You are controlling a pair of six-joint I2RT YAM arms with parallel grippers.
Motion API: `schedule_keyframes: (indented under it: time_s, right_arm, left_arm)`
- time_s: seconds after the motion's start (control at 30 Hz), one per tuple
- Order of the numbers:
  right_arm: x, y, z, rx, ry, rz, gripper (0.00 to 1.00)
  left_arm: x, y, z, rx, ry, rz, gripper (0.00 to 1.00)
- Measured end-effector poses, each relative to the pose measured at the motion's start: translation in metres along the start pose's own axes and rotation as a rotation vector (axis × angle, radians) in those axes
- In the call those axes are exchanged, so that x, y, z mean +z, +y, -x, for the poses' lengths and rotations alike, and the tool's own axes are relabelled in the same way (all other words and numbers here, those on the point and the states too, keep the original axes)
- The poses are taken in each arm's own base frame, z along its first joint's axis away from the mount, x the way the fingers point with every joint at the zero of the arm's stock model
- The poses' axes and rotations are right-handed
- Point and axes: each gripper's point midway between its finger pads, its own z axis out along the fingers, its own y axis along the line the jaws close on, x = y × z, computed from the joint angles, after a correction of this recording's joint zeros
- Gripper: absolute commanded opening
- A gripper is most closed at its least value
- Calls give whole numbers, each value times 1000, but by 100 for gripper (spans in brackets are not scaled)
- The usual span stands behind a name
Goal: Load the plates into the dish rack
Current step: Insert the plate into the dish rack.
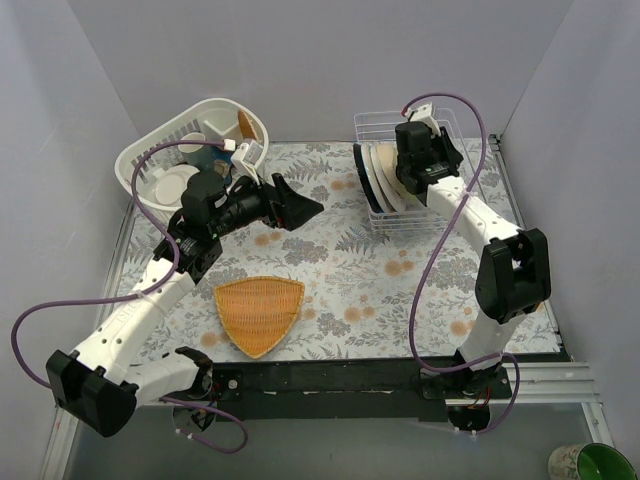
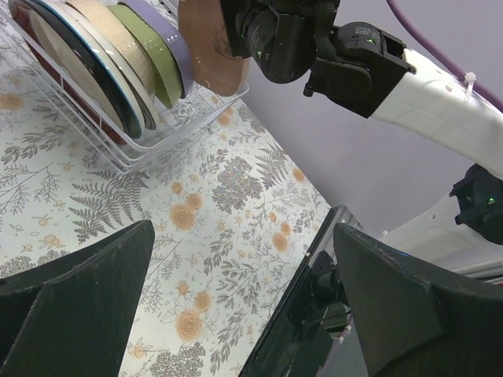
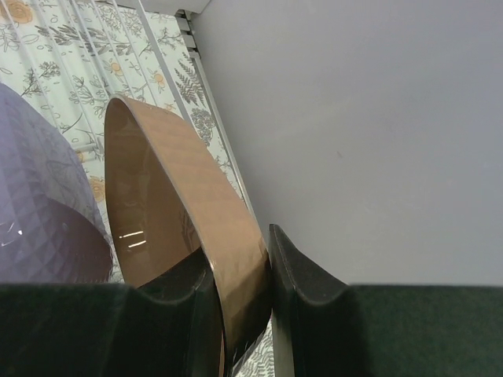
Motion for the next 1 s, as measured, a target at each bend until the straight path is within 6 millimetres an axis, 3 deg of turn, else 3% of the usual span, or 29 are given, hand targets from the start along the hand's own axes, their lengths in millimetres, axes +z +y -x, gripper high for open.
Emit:
schedule_keyframes:
  time_s: [0.3,0.77,1.0]
  right_arm:
    - [18,3,-4,-20,-5,2,1]
    - [34,34,-10,-107,-27,62,1]
    - [37,38,-13,-120,-25,77,18]
  left_arm:
    - [9,13,-8,-22,31,26,98]
    - [9,17,-9,-29,37,38,98]
    - [8,17,-9,-29,34,38,98]
